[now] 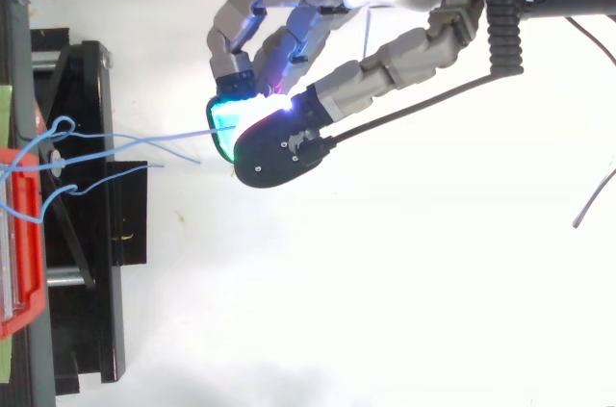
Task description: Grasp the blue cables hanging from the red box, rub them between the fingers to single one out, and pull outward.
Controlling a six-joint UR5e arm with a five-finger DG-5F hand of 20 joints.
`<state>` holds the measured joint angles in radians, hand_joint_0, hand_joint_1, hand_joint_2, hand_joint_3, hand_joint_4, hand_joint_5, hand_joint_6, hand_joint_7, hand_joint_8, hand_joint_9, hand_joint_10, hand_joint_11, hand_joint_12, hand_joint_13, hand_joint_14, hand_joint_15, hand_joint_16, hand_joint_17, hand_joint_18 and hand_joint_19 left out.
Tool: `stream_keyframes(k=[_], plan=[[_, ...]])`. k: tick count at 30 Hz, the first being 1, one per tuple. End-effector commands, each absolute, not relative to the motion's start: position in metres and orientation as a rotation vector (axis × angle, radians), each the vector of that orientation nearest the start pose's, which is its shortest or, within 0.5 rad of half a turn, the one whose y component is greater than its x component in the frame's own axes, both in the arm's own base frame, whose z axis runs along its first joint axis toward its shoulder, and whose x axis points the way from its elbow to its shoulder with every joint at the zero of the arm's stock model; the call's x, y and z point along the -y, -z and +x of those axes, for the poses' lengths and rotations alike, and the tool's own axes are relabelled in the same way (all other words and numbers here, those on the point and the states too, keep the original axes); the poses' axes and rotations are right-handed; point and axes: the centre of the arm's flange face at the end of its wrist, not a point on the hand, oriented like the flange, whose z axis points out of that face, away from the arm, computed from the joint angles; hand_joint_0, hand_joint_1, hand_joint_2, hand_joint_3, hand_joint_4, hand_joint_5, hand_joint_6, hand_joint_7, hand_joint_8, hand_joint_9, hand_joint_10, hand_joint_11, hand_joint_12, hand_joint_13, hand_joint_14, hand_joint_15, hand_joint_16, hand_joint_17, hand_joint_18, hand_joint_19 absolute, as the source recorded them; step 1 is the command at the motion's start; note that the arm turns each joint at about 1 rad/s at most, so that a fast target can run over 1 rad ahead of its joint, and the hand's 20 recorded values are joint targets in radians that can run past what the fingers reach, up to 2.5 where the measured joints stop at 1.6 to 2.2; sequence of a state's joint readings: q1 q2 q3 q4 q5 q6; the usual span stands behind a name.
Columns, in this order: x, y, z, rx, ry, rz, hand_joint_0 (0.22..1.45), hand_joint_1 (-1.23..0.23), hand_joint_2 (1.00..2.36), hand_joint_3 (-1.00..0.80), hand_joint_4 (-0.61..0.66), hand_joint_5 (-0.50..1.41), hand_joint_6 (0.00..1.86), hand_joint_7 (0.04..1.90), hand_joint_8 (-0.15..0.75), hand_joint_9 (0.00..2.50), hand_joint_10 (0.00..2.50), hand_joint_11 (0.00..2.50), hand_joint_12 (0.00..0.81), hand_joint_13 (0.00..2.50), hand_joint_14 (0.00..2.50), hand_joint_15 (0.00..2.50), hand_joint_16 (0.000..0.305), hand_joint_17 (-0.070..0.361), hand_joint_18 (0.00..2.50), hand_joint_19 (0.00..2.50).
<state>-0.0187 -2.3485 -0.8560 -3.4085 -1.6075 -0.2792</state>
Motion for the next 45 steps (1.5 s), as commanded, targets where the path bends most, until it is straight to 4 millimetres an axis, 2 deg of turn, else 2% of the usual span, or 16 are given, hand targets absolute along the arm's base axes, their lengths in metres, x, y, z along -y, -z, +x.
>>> stream_keyframes(k=[1,3,12,19,22,25,34,38,41,45], plan=[[0.145,-0.314,0.749,-1.604,-0.88,1.201,0.58,-0.75,1.01,-0.02,0.08,-0.11,0.92,1.08,0.345,0.9,0.01,0.43,0.415,0.6,0.01,0.23,0.057,0.129,0.63,0.32],[0.145,-0.313,0.748,-1.607,-0.876,1.204,0.59,-0.76,1.01,-0.01,0.07,-0.11,0.92,1.1,0.343,0.9,0.02,0.43,0.413,0.6,0.01,0.24,0.057,0.128,0.63,0.32],[0.14,-0.273,0.736,-1.641,-0.886,1.293,0.6,-0.77,1.01,0.02,0.03,-0.11,0.92,1.14,0.346,0.91,0.01,0.42,0.41,0.62,0.01,0.25,0.056,0.127,0.65,0.32],[0.137,-0.254,0.743,-1.546,-0.976,1.29,0.6,-0.77,1.01,0.0,0.05,-0.12,0.93,1.09,0.344,0.91,0.02,0.43,0.408,0.62,0.01,0.25,0.056,0.125,0.64,0.33],[0.136,-0.249,0.748,-1.509,-1.002,1.257,0.59,-0.76,1.01,-0.04,0.07,-0.12,0.92,1.06,0.339,0.91,0.01,0.43,0.404,0.61,0.01,0.25,0.055,0.124,0.64,0.33],[0.135,-0.254,0.756,-1.452,-1.04,1.209,0.59,-0.76,1.01,-0.05,0.08,-0.12,0.92,1.07,0.338,0.91,0.02,0.43,0.401,0.61,0.01,0.26,0.055,0.123,0.63,0.33],[0.134,-0.258,0.764,-1.381,-1.096,1.203,0.59,-0.76,1.01,-0.03,0.07,-0.12,0.92,1.09,0.341,0.91,0.01,0.43,0.405,0.61,0.01,0.25,0.055,0.124,0.64,0.33],[0.13,-0.242,0.761,-1.375,-1.114,1.188,0.59,-0.76,1.01,-0.04,0.08,-0.12,0.92,1.06,0.341,0.91,0.01,0.43,0.406,0.61,0.01,0.25,0.055,0.124,0.64,0.33],[0.128,-0.232,0.761,-1.354,-1.127,1.165,0.57,-0.76,1.02,-0.15,0.15,-0.13,0.91,1.04,0.325,0.89,0.02,0.43,0.395,0.6,0.01,0.26,0.053,0.118,0.61,0.35],[0.128,-0.225,0.763,-1.303,-1.153,1.121,0.55,-0.71,1.01,-0.27,0.15,-0.13,0.89,1.04,0.305,0.88,0.02,0.44,0.376,0.57,0.01,0.26,0.048,0.108,0.56,0.38]])
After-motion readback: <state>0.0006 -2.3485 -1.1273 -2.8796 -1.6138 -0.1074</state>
